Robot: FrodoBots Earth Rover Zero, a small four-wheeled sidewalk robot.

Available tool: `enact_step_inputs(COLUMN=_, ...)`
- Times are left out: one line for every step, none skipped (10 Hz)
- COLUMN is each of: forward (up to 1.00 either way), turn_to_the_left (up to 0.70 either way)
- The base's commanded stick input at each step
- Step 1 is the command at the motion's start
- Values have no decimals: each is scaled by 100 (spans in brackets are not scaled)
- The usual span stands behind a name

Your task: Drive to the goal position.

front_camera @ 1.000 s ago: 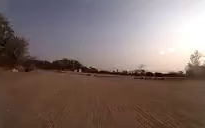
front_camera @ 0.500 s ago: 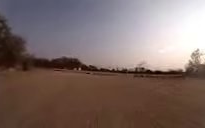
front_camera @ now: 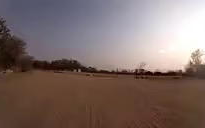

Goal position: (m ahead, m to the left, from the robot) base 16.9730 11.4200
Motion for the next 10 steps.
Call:
enact_step_inputs(forward=70, turn_to_the_left=15)
enact_step_inputs(forward=70, turn_to_the_left=0)
enact_step_inputs(forward=70, turn_to_the_left=0)
enact_step_inputs(forward=70, turn_to_the_left=0)
enact_step_inputs(forward=70, turn_to_the_left=0)
enact_step_inputs(forward=70, turn_to_the_left=0)
enact_step_inputs(forward=70, turn_to_the_left=0)
enact_step_inputs(forward=70, turn_to_the_left=0)
enact_step_inputs(forward=70, turn_to_the_left=0)
enact_step_inputs(forward=70, turn_to_the_left=0)
